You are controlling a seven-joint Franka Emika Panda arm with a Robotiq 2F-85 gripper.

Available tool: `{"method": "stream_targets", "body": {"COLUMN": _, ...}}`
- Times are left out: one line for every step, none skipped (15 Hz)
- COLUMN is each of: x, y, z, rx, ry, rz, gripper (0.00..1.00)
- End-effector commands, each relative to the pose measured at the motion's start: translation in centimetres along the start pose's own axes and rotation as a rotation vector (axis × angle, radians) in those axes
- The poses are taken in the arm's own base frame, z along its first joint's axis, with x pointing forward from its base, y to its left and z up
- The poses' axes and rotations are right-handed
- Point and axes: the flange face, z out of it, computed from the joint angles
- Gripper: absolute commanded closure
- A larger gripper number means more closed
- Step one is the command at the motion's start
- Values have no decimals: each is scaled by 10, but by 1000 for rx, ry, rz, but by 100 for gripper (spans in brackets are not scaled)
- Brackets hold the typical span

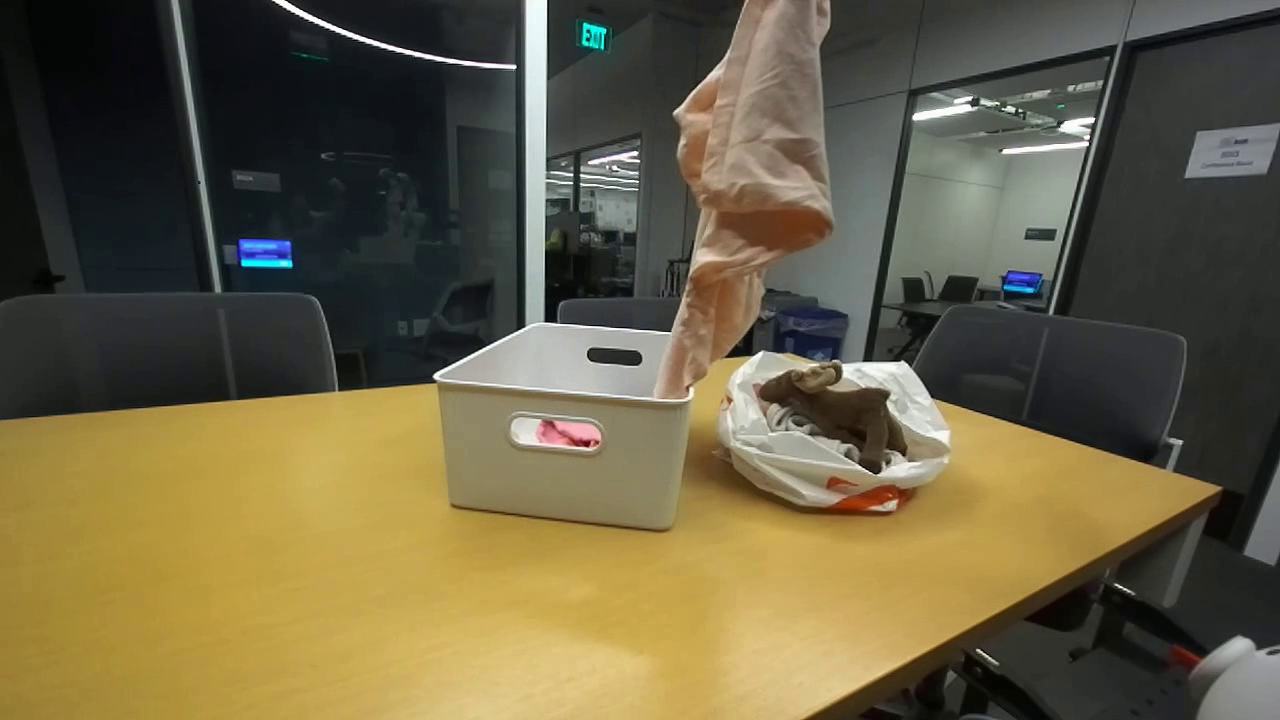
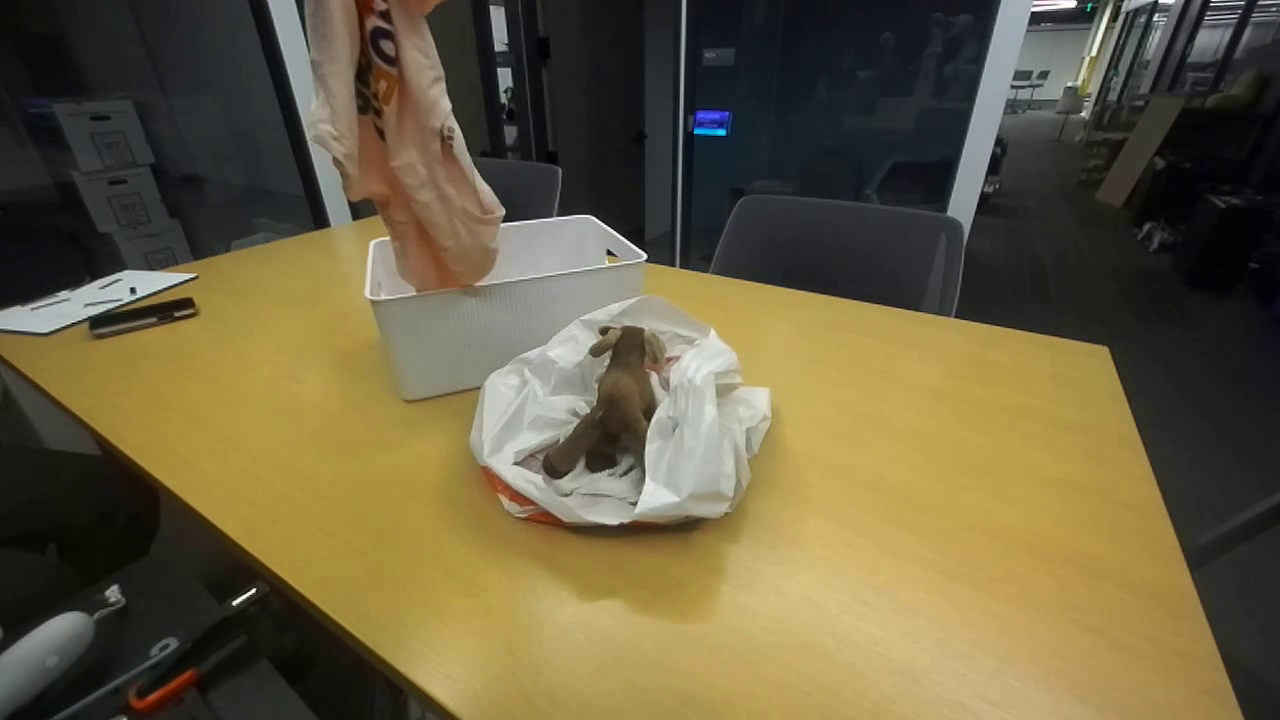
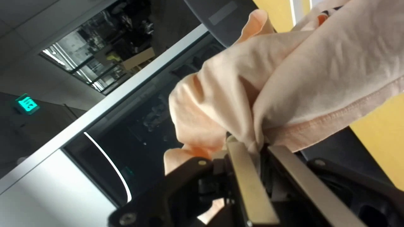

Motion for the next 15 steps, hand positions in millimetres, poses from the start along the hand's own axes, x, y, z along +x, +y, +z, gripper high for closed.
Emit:
{"method": "stream_targets", "body": {"x": -19, "y": 11, "z": -54, "rx": -169, "ry": 53, "rz": 60, "gripper": 93}}
{"method": "stream_targets", "body": {"x": -24, "y": 13, "z": -60, "rx": -165, "ry": 57, "rz": 77, "gripper": 93}}
{"method": "stream_targets", "body": {"x": -31, "y": 12, "z": -61, "rx": -127, "ry": 50, "rz": 90, "gripper": 93}}
{"method": "stream_targets", "body": {"x": -40, "y": 8, "z": -53, "rx": -54, "ry": 29, "rz": 105, "gripper": 93}}
{"method": "stream_targets", "body": {"x": -50, "y": 3, "z": -46, "rx": -1, "ry": 11, "rz": 128, "gripper": 93}}
{"method": "stream_targets", "body": {"x": -63, "y": -6, "z": -33, "rx": 67, "ry": -12, "rz": 150, "gripper": 93}}
{"method": "stream_targets", "body": {"x": -75, "y": -14, "z": -23, "rx": 116, "ry": -30, "rz": 166, "gripper": 93}}
{"method": "stream_targets", "body": {"x": -89, "y": -23, "z": -11, "rx": 170, "ry": -54, "rz": 181, "gripper": 93}}
{"method": "stream_targets", "body": {"x": -101, "y": -31, "z": -1, "rx": 224, "ry": -85, "rz": 191, "gripper": 93}}
{"method": "stream_targets", "body": {"x": -113, "y": -38, "z": 9, "rx": 280, "ry": -117, "rz": 201, "gripper": 93}}
{"method": "stream_targets", "body": {"x": -125, "y": -45, "z": 18, "rx": 337, "ry": -148, "rz": 211, "gripper": 93}}
{"method": "stream_targets", "body": {"x": -124, "y": -48, "z": 31, "rx": 392, "ry": -183, "rz": 215, "gripper": 93}}
{"method": "stream_targets", "body": {"x": -135, "y": -55, "z": 41, "rx": 440, "ry": -205, "rz": 215, "gripper": 93}}
{"method": "stream_targets", "body": {"x": -143, "y": -60, "z": 49, "rx": 488, "ry": -227, "rz": 219, "gripper": 94}}
{"method": "stream_targets", "body": {"x": -149, "y": -66, "z": 60, "rx": 538, "ry": -242, "rz": 223, "gripper": 93}}
